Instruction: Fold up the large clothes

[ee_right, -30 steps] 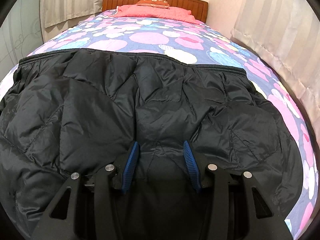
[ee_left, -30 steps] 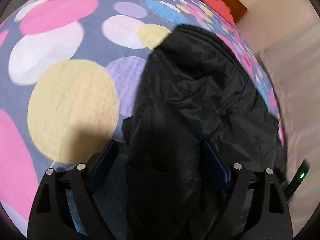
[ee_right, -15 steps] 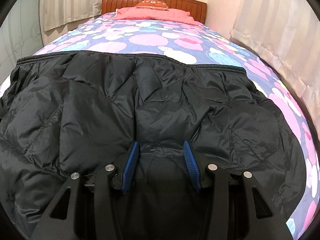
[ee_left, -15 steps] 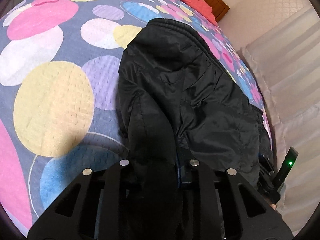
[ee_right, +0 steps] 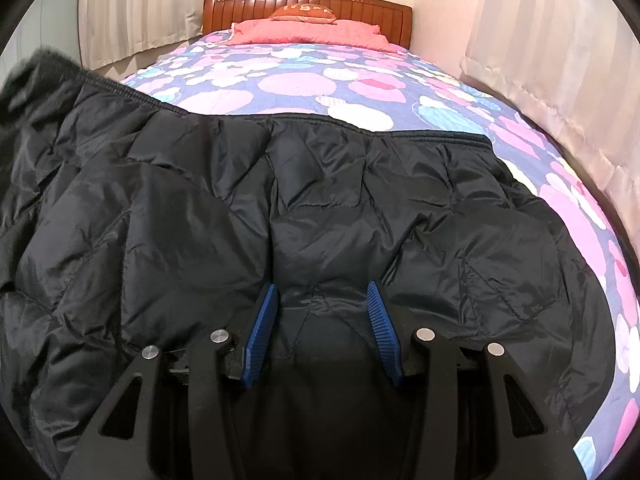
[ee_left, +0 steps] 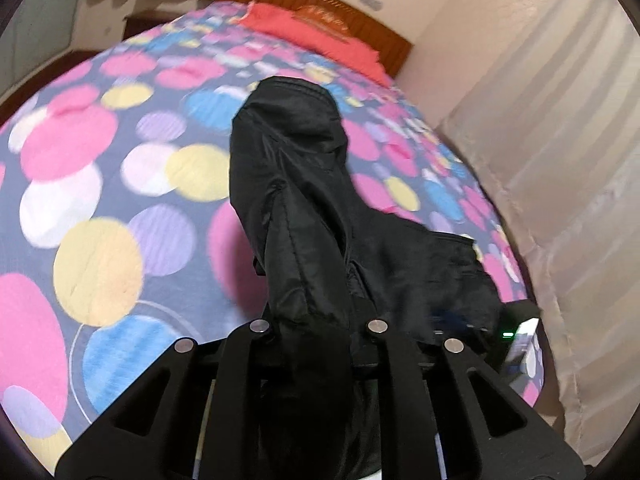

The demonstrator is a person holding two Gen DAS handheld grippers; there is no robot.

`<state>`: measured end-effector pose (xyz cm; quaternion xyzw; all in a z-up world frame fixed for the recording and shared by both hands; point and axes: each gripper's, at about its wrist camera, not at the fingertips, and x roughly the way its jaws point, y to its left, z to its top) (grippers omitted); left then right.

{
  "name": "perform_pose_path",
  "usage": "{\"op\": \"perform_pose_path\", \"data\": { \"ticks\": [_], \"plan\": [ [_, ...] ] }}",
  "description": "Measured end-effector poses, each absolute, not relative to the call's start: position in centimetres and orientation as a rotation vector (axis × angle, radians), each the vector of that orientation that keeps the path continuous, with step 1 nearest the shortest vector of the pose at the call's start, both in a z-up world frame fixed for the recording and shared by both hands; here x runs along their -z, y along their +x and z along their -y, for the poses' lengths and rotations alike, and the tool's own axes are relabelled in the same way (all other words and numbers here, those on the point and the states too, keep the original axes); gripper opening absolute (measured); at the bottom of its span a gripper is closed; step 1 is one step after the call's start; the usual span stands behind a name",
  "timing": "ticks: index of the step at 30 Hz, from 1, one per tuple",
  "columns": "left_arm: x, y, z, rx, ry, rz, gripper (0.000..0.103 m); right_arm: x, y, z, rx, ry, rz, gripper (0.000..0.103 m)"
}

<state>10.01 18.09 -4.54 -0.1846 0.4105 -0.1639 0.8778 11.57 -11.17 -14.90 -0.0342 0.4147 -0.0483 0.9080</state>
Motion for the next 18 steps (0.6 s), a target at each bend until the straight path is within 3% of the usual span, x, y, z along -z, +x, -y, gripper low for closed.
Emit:
{"op": "perform_pose_path", "data": {
  "ticks": [6,18],
  "plan": [
    [1.3,9.3,-12.1,0.385,-0.298,-0.835,0.014,13.5,11.0,12.5,0.070,-0.004,-0.834,0.054],
    [0.8,10.0,0.6,0.422,-0.166,-0.880,0.013,11.0,7.9,20.7,0.143,0.108,-0.750,0.054]
  ]
}}
